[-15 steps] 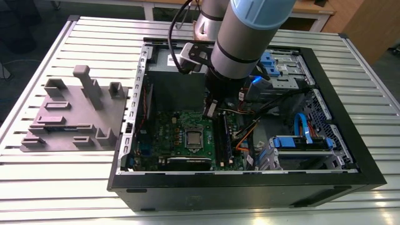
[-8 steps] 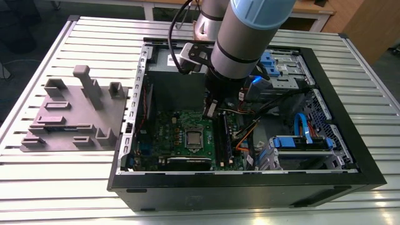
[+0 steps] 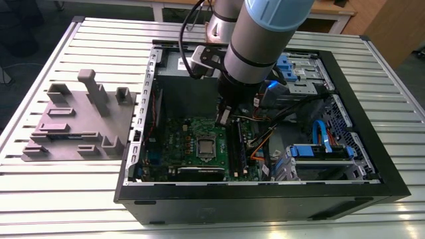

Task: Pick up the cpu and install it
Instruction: 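Install the first cpu locking lever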

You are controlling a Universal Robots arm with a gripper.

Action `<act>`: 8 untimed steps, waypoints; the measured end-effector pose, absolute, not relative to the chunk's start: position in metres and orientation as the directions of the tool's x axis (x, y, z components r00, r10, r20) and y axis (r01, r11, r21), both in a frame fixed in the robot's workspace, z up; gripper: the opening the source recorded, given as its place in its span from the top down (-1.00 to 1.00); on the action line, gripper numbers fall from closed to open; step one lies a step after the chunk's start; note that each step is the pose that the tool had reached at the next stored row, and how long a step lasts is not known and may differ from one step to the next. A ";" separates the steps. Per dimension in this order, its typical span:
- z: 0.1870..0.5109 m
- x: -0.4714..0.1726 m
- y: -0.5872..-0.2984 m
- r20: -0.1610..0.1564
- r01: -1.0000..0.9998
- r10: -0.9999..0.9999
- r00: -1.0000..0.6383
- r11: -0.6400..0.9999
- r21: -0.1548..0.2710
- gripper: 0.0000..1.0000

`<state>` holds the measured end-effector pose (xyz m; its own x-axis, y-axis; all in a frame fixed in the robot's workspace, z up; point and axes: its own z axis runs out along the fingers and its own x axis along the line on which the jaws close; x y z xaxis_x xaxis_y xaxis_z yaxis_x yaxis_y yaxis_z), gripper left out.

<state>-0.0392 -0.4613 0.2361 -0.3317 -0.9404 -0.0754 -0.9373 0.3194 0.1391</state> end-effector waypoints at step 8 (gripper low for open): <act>0.236 -0.041 -0.462 -0.077 -0.960 -0.964 -0.255 0.244 0.135 0.80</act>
<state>-0.0407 -0.4619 0.2359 -0.2554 -0.9638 -0.0766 -0.9604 0.2437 0.1352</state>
